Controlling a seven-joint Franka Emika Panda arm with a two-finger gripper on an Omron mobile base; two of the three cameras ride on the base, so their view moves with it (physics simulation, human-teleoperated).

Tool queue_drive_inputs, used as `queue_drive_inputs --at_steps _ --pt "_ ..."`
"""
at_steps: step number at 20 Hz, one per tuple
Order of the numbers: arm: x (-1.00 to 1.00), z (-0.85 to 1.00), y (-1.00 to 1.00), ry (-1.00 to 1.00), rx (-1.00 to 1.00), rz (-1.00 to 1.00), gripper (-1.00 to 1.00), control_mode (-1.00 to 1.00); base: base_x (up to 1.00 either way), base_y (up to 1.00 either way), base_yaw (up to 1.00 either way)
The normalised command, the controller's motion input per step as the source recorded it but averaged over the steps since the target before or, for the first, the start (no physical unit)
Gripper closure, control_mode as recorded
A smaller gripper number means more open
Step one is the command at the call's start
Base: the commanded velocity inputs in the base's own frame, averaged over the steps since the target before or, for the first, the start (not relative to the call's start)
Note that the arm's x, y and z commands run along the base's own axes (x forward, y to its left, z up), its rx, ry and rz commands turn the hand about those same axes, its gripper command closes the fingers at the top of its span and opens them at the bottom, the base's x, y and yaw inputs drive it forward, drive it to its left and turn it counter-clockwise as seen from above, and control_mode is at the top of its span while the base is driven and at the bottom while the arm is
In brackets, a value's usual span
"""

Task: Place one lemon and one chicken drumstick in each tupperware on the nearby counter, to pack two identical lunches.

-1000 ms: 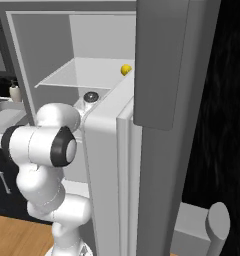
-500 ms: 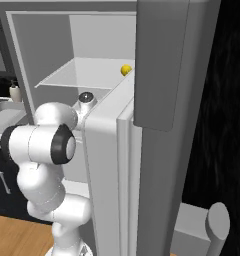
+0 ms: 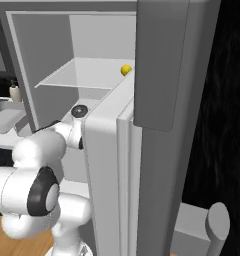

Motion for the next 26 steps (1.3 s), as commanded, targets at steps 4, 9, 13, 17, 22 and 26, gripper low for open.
queue_drive_inputs --at_steps 4,9,13,17,22,26 --pt "-1.0 0.09 0.03 -0.04 0.0 0.07 1.0 -1.0 0.0 0.0 0.0" --pt "-1.0 0.33 0.0 -0.08 0.0 0.01 1.0 -1.0 0.0 0.0 0.0" --pt "-0.98 0.82 0.0 -0.1 0.0 0.0 1.0 -1.0 0.0 0.0 0.0" --pt "-0.89 0.92 0.0 -0.05 0.0 0.0 1.0 -1.0 0.0 0.0 0.0" --pt "0.0 0.0 0.0 0.0 0.0 0.0 1.0 1.0 -0.98 0.27 0.02" --pt "0.0 0.0 0.0 0.0 0.0 0.0 1.0 1.0 -0.84 0.96 0.15"
